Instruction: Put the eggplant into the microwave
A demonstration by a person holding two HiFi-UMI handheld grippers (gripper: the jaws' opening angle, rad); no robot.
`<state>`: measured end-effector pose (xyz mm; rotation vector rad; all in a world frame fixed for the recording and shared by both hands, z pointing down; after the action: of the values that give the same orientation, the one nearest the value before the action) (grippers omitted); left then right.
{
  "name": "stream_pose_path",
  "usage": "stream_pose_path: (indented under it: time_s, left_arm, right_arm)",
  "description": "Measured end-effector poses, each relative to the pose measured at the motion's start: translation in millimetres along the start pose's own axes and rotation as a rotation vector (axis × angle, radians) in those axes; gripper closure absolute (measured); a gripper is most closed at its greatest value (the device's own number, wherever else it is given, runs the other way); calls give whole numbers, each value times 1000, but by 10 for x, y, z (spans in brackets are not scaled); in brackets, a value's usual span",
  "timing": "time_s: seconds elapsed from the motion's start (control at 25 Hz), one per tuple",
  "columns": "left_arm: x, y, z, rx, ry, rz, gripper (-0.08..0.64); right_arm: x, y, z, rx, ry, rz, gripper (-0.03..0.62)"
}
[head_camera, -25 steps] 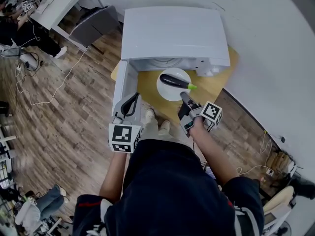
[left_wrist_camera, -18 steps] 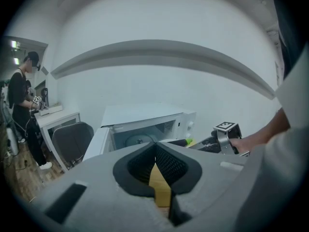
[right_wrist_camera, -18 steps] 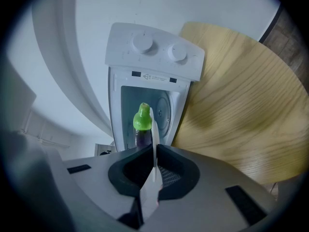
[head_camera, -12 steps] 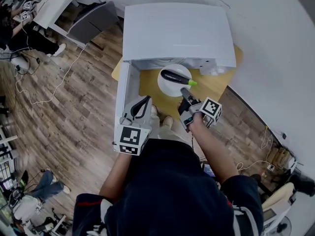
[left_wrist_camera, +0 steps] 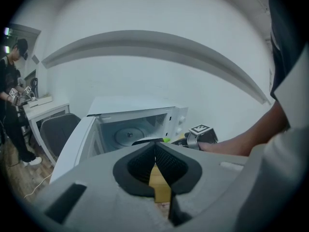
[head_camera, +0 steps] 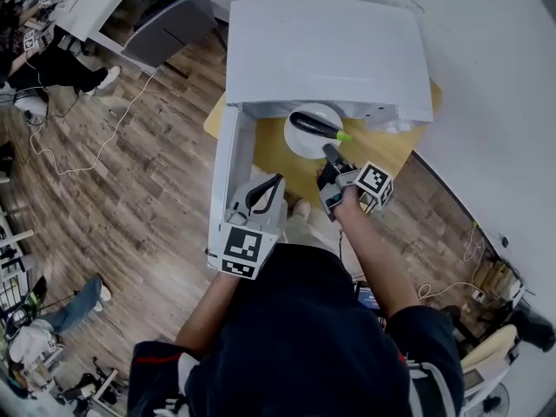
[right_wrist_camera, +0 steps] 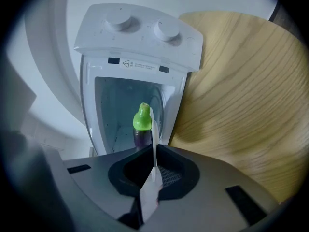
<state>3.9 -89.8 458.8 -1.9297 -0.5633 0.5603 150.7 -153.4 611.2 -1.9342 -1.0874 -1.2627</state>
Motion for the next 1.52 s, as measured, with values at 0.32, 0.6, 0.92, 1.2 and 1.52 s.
stream_pose_path:
  time_s: [0.32,0.6,0.92,1.2,1.52]
  left_arm:
    - [25,-130,29,-27,-15,3,543]
    - [78,-193,36,-46,-24,7,543]
    - [63,-235,28,-56,-17,14,543]
    - [42,-295,1,-62,-4,17,543]
    - [40,-322,1,-68,-13,27,543]
  right_arm:
    - [67,9,-173,19,-3,-11,569]
    - [122,59,-245,41,-3,-26,571]
    - [135,103,-398,56,-10,-47,571]
    - [190,146,-568,61,-18,-52,572]
    - [114,157,-727,68,-12,-52,572]
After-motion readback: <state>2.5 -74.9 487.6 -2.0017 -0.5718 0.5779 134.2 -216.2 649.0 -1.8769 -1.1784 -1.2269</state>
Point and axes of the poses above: the fingertips, and each gripper's own axes: z backward along the fingers, x to its right, y out of its top, the point moved 2 cm from there along z, backward along the fingers, and after that the axes turned 5 degrees about x, right-handed, at the moved point
